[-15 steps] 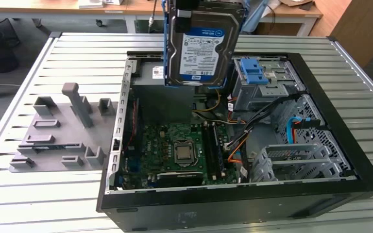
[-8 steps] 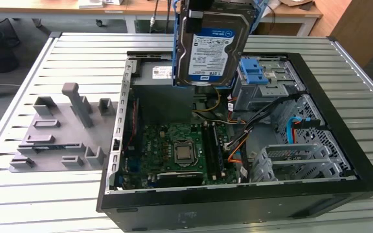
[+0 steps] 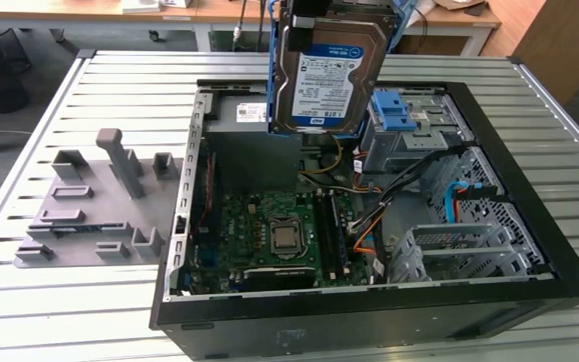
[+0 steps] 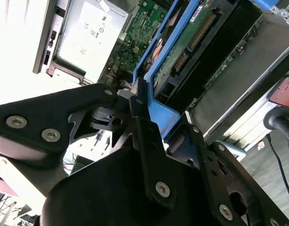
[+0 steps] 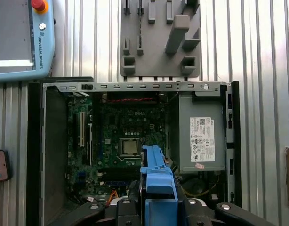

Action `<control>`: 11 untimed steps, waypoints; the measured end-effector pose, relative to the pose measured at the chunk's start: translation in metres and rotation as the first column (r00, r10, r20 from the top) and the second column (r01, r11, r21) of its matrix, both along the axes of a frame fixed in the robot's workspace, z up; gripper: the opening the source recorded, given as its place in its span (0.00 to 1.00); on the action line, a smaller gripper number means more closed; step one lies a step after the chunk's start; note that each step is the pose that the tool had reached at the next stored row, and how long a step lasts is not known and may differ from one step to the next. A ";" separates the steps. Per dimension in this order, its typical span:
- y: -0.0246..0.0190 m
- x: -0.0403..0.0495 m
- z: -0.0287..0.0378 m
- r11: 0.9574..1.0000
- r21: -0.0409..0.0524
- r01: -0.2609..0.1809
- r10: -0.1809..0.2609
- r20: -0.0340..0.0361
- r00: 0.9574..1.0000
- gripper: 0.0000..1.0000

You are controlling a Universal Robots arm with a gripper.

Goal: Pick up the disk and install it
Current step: 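Insert the disk into the insertion slot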

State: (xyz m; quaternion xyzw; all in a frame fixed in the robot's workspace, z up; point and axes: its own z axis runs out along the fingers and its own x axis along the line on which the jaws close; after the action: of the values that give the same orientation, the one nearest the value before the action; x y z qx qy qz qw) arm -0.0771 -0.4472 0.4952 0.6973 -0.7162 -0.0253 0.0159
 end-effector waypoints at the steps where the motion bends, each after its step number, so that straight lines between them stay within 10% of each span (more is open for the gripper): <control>1: 0.0000 0.0000 0.0000 1.000 0.000 0.000 0.000 0.000 1.000 0.36; 11: 0.0000 -0.0001 -0.0001 1.000 0.000 0.003 -0.003 0.002 1.000 0.36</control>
State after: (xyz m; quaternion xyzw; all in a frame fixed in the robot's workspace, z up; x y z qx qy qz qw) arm -0.0772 -0.4472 0.4951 0.6962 -0.7172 -0.0246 0.0151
